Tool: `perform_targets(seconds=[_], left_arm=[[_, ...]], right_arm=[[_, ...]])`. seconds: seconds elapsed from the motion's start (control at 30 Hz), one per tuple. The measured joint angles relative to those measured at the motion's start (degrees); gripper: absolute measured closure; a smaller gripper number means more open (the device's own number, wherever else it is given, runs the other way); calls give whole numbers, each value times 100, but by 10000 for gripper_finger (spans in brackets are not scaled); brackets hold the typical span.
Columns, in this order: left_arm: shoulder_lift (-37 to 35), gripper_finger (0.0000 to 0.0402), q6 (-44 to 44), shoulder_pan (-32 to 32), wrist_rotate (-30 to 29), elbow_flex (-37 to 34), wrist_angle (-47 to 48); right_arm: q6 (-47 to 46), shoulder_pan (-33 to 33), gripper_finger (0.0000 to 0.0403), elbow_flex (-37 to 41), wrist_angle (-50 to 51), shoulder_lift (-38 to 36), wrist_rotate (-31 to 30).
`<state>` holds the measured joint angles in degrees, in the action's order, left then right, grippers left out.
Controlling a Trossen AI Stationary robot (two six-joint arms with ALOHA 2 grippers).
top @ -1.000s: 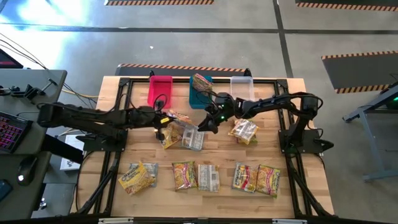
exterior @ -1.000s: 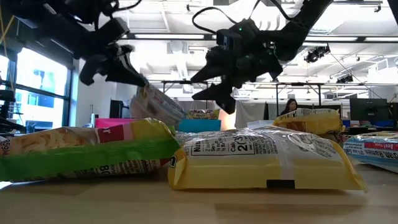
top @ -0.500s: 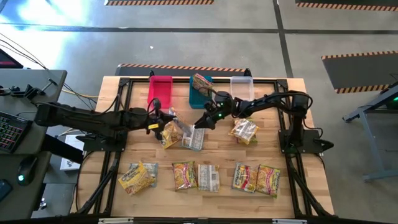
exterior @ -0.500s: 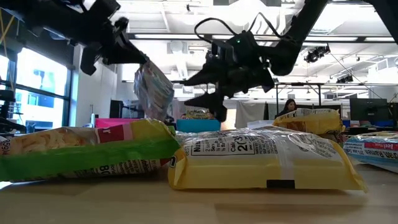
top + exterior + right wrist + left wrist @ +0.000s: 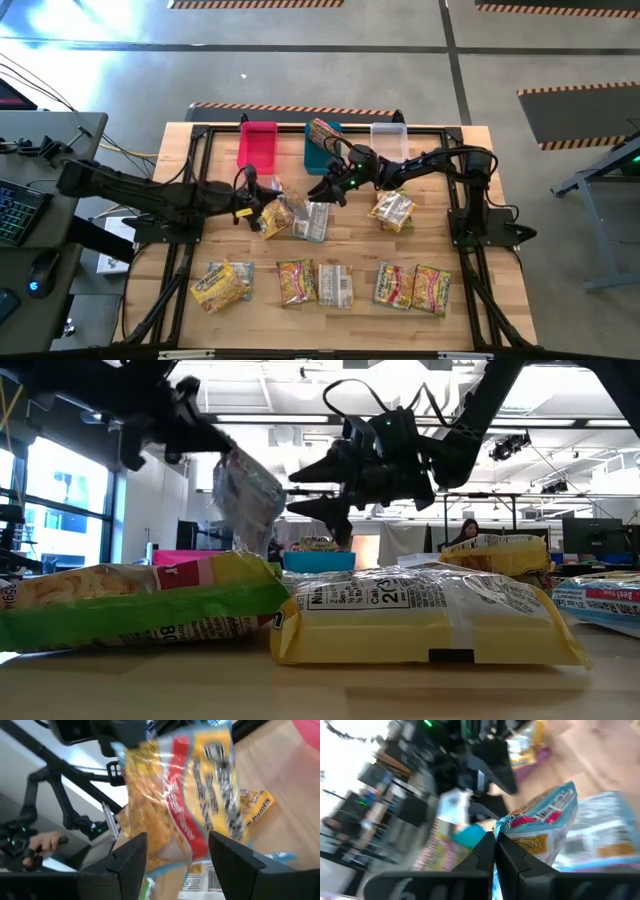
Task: Sort Maruchan noodles
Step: Put the top blue noodle pack into the red bin
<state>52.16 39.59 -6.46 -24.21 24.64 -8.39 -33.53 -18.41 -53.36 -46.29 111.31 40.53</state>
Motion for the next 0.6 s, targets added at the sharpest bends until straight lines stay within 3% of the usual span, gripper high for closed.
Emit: perform_targets(seconds=[0.37, 0.6], left_arm=[[349, 401, -2956, -1084, -342, 0, 1113], [387, 393, -5663, -1449, 178, 0, 1796]], right_arm=[[949, 7, 202, 0, 421, 0, 0], [1007, 7, 202, 0, 558, 0, 2]])
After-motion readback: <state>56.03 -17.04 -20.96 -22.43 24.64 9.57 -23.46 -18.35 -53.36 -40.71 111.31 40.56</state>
